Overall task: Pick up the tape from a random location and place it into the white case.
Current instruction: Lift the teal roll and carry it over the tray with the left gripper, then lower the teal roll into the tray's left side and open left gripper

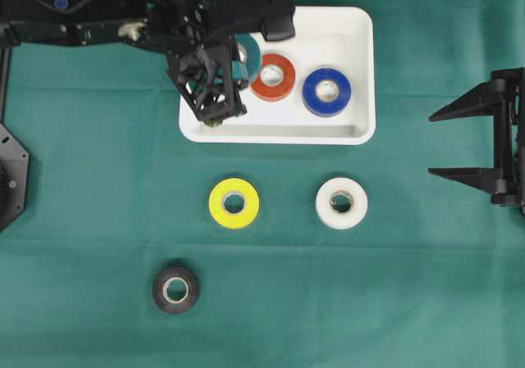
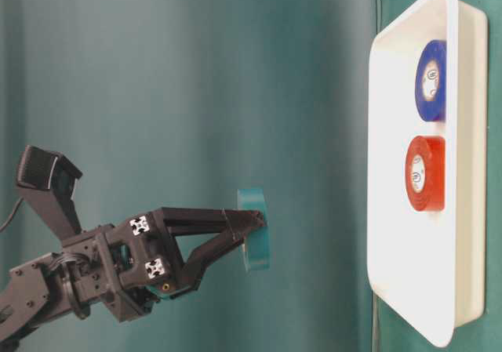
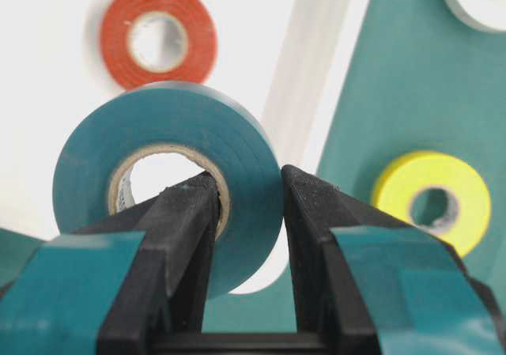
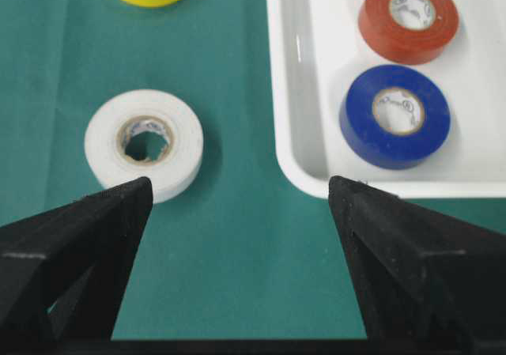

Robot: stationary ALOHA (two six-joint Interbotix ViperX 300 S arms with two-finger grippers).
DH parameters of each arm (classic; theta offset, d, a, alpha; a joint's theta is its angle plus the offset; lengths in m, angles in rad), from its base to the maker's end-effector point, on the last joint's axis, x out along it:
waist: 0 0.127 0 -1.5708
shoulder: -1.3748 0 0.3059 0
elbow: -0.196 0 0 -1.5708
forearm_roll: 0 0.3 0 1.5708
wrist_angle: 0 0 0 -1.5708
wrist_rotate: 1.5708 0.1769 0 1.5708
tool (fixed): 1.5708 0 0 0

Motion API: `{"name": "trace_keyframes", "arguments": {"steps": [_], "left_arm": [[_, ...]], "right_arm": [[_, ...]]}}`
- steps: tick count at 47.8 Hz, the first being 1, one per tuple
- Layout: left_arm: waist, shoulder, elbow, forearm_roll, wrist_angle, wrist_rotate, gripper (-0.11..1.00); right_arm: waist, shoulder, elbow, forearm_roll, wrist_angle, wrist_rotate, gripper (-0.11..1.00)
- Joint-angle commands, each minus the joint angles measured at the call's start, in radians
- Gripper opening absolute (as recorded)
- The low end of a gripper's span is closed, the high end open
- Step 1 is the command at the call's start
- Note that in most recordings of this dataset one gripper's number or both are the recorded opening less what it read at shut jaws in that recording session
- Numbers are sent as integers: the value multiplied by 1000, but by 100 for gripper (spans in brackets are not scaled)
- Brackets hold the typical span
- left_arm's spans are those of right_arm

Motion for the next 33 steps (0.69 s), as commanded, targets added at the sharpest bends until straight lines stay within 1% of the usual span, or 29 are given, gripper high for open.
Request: {"name": "trace_keyframes", "arguments": {"steps": [1,33], "left_arm": [[8,-15,-9,3,-9,2,19],[9,-15,-2,-2,-9,2,19]], "right_arm": [[-2,3,-28,-5,3,-2,88],[-2,3,-31,-9,6,-2,88]]}}
